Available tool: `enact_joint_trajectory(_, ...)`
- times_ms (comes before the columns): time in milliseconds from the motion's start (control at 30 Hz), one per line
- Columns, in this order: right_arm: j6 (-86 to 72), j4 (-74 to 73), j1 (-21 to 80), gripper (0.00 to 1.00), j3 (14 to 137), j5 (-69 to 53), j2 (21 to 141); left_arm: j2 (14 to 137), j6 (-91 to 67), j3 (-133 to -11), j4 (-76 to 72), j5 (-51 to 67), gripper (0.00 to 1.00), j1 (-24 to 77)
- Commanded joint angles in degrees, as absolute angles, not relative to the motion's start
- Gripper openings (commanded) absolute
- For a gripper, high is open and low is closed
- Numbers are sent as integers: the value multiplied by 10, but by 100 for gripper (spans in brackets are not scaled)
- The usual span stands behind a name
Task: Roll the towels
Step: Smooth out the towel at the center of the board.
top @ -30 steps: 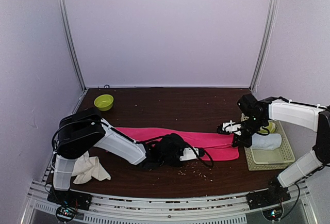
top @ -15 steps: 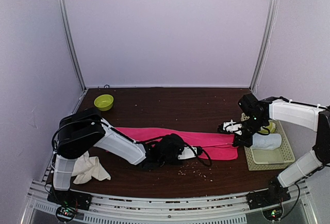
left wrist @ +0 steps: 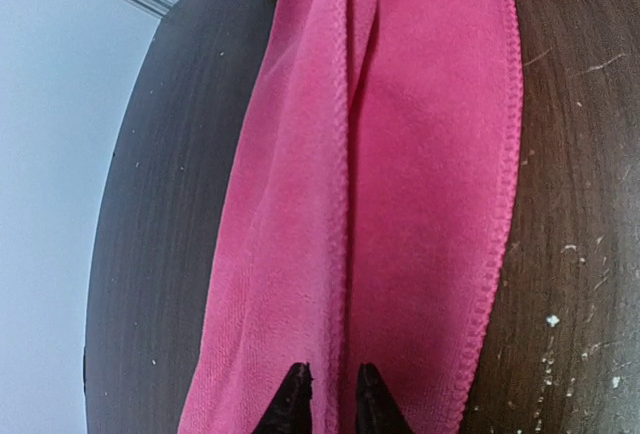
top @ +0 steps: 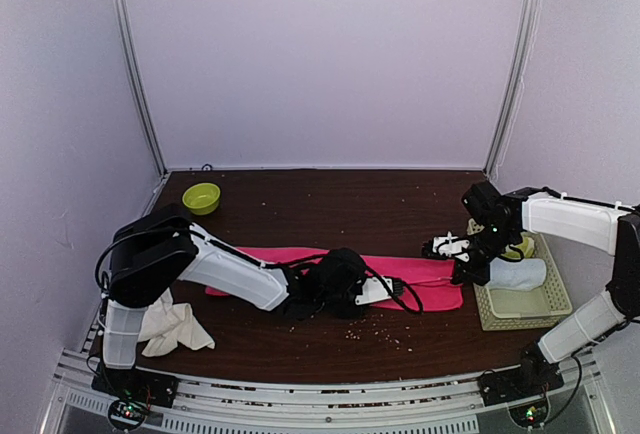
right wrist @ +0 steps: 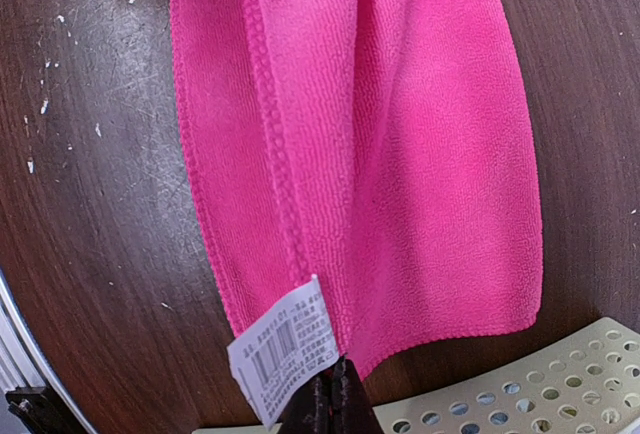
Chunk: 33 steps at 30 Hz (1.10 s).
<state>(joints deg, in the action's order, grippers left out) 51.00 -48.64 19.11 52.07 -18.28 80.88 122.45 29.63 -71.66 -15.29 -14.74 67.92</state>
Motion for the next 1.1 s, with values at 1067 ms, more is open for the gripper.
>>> enact_joint_trajectory(1067,531,-497,182,0,512,-182,809,1196,288,-736,-97,-139,0,672)
